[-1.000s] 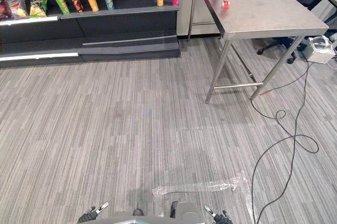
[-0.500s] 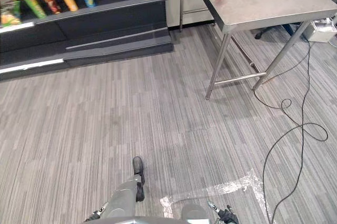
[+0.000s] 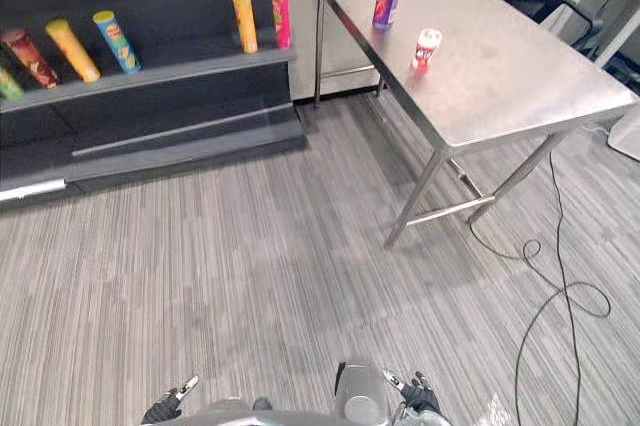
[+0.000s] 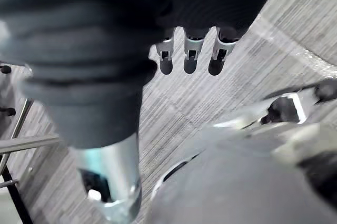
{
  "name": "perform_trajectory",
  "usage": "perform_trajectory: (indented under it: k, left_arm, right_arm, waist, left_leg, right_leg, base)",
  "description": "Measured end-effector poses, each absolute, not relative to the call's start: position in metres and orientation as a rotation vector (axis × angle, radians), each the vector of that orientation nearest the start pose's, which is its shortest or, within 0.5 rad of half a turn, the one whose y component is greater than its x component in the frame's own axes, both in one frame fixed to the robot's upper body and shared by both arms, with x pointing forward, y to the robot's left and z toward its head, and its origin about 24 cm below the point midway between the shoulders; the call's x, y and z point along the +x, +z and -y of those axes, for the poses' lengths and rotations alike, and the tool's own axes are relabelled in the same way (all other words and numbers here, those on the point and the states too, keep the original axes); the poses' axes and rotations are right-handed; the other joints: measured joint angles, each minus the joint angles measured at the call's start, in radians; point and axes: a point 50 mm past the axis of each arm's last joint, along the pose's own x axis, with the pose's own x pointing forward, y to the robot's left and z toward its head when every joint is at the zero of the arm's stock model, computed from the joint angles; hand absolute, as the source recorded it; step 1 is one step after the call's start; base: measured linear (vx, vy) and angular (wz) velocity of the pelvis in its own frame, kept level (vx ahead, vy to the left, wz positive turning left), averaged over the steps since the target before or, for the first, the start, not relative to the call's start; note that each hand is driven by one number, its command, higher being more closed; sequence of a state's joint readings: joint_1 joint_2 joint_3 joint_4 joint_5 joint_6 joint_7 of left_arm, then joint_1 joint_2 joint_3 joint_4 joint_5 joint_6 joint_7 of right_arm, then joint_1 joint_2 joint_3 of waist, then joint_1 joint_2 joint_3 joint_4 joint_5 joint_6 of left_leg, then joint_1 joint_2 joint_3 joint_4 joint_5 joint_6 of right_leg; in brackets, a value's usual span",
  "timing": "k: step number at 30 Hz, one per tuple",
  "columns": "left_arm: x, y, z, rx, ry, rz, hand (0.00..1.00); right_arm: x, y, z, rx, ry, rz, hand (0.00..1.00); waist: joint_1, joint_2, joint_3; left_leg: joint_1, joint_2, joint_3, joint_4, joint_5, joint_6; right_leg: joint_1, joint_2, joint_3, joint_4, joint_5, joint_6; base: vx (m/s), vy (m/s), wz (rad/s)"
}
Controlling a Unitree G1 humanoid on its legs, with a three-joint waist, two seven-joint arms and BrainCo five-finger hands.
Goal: Put the gum and the chips on the shelf.
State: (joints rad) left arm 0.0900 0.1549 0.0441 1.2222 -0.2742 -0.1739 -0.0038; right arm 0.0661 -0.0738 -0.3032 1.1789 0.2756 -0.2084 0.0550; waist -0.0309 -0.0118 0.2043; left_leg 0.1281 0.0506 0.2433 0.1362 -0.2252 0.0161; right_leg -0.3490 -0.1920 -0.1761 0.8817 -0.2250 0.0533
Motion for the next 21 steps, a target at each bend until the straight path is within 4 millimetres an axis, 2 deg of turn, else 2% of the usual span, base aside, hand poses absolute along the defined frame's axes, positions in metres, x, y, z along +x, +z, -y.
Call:
perform_trajectory:
  k: [1, 2, 3, 4, 5, 6, 8, 10, 13, 14, 15, 16, 18, 20, 21]
  left_arm:
    - [0.069, -0.165, -0.22, -0.108, 0.327, -1.094, 0.0]
    - [0.072, -0.165, -0.218, -0.119, 0.328, -1.084, 0.0]
    - [0.074, -0.164, -0.218, -0.128, 0.333, -1.078, 0.0]
    - [0.072, -0.165, -0.217, -0.161, 0.365, -1.078, 0.0]
    - [0.066, -0.167, -0.213, -0.195, 0.395, -1.085, 0.0]
    - [0.068, -0.168, -0.207, -0.216, 0.394, -1.081, 0.0]
    - [0.07, -0.167, -0.204, -0.253, 0.422, -1.059, 0.0]
    - [0.07, -0.168, -0.201, -0.264, 0.419, -1.06, 0.0]
    - [0.08, -0.166, -0.2, -0.287, 0.423, -1.023, 0.0]
    - [0.086, -0.164, -0.203, -0.297, 0.435, -0.999, 0.0]
    - [0.088, -0.163, -0.202, -0.32, 0.446, -0.987, 0.0]
    - [0.09, -0.163, -0.201, -0.333, 0.45, -0.981, 0.0]
    - [0.099, -0.16, -0.198, -0.346, 0.434, -0.946, 0.0]
    - [0.103, -0.158, -0.199, -0.347, 0.428, -0.92, 0.0]
    - [0.105, -0.158, -0.199, -0.352, 0.43, -0.912, 0.0]
  right_arm:
    - [0.084, -0.161, 0.216, 0.317, -0.473, -0.955, 0.0]
    - [0.082, -0.161, 0.218, 0.313, -0.477, -0.959, 0.0]
    - [0.081, -0.161, 0.218, 0.313, -0.477, -0.961, 0.0]
    - [0.079, -0.161, 0.217, 0.314, -0.48, -0.967, 0.0]
    - [0.075, -0.162, 0.219, 0.315, -0.491, -0.971, 0.0]
    - [0.078, -0.16, 0.224, 0.303, -0.493, -0.963, 0.0]
    - [0.081, -0.159, 0.224, 0.321, -0.511, -0.946, 0.0]
    - [0.078, -0.16, 0.224, 0.328, -0.522, -0.951, 0.0]
    - [0.075, -0.16, 0.225, 0.331, -0.532, -0.953, 0.0]
    - [0.074, -0.16, 0.225, 0.33, -0.534, -0.956, 0.0]
    - [0.076, -0.16, 0.226, 0.329, -0.533, -0.946, 0.0]
    - [0.077, -0.159, 0.226, 0.329, -0.534, -0.939, 0.0]
    - [0.076, -0.159, 0.226, 0.327, -0.546, -0.94, 0.0]
    - [0.075, -0.159, 0.226, 0.354, -0.583, -0.932, 0.0]
    - [0.075, -0.159, 0.226, 0.362, -0.595, -0.931, 0.0]
  waist:
    - [-0.002, 0.005, 0.001]
    - [-0.003, 0.014, 0.004]
    - [-0.005, 0.016, 0.006]
    - [-0.013, 0.019, 0.008]
    - [-0.02, 0.039, 0.006]
    - [-0.014, 0.063, 0.009]
    - [-0.014, 0.066, 0.016]
    - [-0.02, 0.072, 0.013]
    - [-0.023, 0.072, 0.013]
    - [-0.019, 0.065, 0.017]
    - [-0.019, 0.059, 0.022]
    - [-0.021, 0.059, 0.022]
    - [-0.018, 0.058, 0.024]
    - [-0.005, 0.055, 0.024]
    - [-0.002, 0.054, 0.025]
  left_leg:
    - [0.008, 0.008, -0.007, 0.001, -0.011, -0.011]
    - [0.026, 0.027, -0.025, -0.004, -0.032, -0.036]
    - [0.037, 0.034, -0.036, -0.01, -0.04, -0.049]
    - [0.065, 0.049, -0.056, -0.028, -0.055, -0.076]
    - [0.096, 0.078, -0.068, -0.051, -0.06, -0.092]
    - [0.103, 0.095, -0.064, -0.061, -0.053, -0.083]
    - [0.13, 0.108, -0.067, -0.062, 0.032, -0.132]
    - [0.139, 0.13, -0.076, -0.015, 0.079, -0.163]
    - [-0.008, 0.175, -0.159, 0.326, 0.141, -0.206]
    - [-0.094, 0.195, -0.181, 0.51, 0.213, -0.217]
    - [-0.155, 0.217, -0.164, 0.653, 0.228, -0.21]
    - [-0.185, 0.225, -0.149, 0.714, 0.213, -0.194]
    - [-0.297, 0.242, -0.069, 0.852, 0.099, -0.122]
    - [-0.365, 0.24, -0.006, 0.8, 0.041, -0.11]
    - [-0.381, 0.234, 0.011, 0.751, 0.035, -0.103]
  right_leg:
    - [-0.017, 0.007, -0.005, -0.084, 0.003, 0.004]
    - [-0.032, 0.024, 0.001, -0.292, 0.031, 0.023]
    - [-0.034, 0.028, 0.01, -0.392, 0.054, 0.027]
    - [-0.03, 0.036, 0.038, -0.562, 0.166, 0.027]
    - [-0.003, 0.069, 0.028, -0.594, 0.268, 0.0]
    - [-0.01, 0.083, 0.02, -0.573, 0.236, -0.001]
    - [-0.041, 0.075, 0.007, -0.406, 0.125, -0.051]
    - [-0.005, 0.075, -0.017, -0.368, 0.063, -0.068]
    - [0.095, 0.08, -0.065, -0.417, 0.012, -0.072]
    - [0.138, 0.082, -0.084, -0.428, -0.006, -0.079]
    - [0.182, 0.082, -0.092, -0.431, -0.029, -0.086]
    - [0.203, 0.082, -0.093, -0.432, -0.042, -0.088]
    - [0.287, 0.082, -0.098, -0.449, -0.089, -0.085]
    - [0.327, 0.071, -0.097, -0.466, -0.098, -0.073]
    - [0.337, 0.062, -0.097, -0.468, -0.102, -0.065]
  base:
    - [0.33, -0.192, 0.39]
    - [0.28, -0.184, 0.37]
    - [0.41, -0.269, 0.5]
    - [0.61, -0.369, 0.5]
    - [0.64, -0.35, 0.34]
    - [0.63, -0.323, 0.19]
    - [0.47, -0.266, 0.14]
    - [0.44, -0.257, 0.34]
    - [0.37, -0.222, 0.42]
    - [0.28, -0.12, 0.28]
    - [0.27, -0.098, 0.2]
    - [0.25, -0.048, 0.12]
    - [0.24, 0.01, 0.11]
    - [0.2, 0.084, -0.06]
    - [0.22, 0.146, -0.12]
